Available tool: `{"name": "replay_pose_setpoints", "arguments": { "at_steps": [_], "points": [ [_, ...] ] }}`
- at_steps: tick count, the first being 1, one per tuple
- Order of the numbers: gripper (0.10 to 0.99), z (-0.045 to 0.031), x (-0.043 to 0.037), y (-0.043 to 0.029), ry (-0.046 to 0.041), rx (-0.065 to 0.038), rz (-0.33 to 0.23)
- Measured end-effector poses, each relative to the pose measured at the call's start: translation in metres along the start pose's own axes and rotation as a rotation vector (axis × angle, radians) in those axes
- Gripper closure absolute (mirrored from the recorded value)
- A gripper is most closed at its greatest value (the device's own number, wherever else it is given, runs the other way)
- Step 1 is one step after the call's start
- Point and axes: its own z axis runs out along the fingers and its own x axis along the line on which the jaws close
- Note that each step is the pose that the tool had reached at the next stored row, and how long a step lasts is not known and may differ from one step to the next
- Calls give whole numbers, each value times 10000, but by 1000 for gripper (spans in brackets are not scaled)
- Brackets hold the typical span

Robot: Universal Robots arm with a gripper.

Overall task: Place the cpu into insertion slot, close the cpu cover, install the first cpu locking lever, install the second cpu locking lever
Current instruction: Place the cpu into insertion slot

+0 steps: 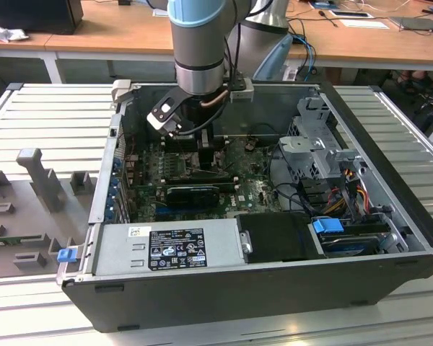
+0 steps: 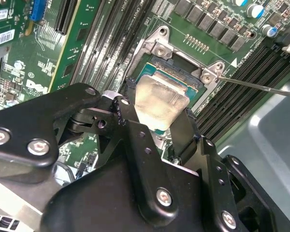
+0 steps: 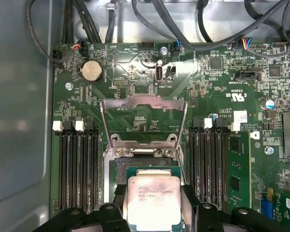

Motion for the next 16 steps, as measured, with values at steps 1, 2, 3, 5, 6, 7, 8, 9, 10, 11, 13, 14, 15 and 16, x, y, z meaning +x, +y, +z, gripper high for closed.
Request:
{"name": "replay_pose_setpoints", "arguments": {
  "at_steps": [1,2,3,5,6,7,8,9,10,11,13,14,15,16],
  "points": [
    [557,0,7,-15,0,0,0],
    [557,1,18,-33,0,0,0],
    [557,4,32,-44,0,-1,0],
    [557,23,62,-55,0,-1,0],
    [557,36,78,-56,1,-1,-1],
    [557,46,91,-57,0,0,-2],
    [557,63,107,-59,0,-1,-1],
    [557,79,113,-60,-2,-1,-1],
    [557,98,114,-60,-10,0,-4],
    [557,121,114,-47,-15,0,-4],
    [557,138,114,-1,-16,0,4],
    [557,141,114,-1,-16,-1,15],
    [557,146,114,-1,-20,-2,53],
    [557,151,114,-1,-21,-2,73]
  ]
}}
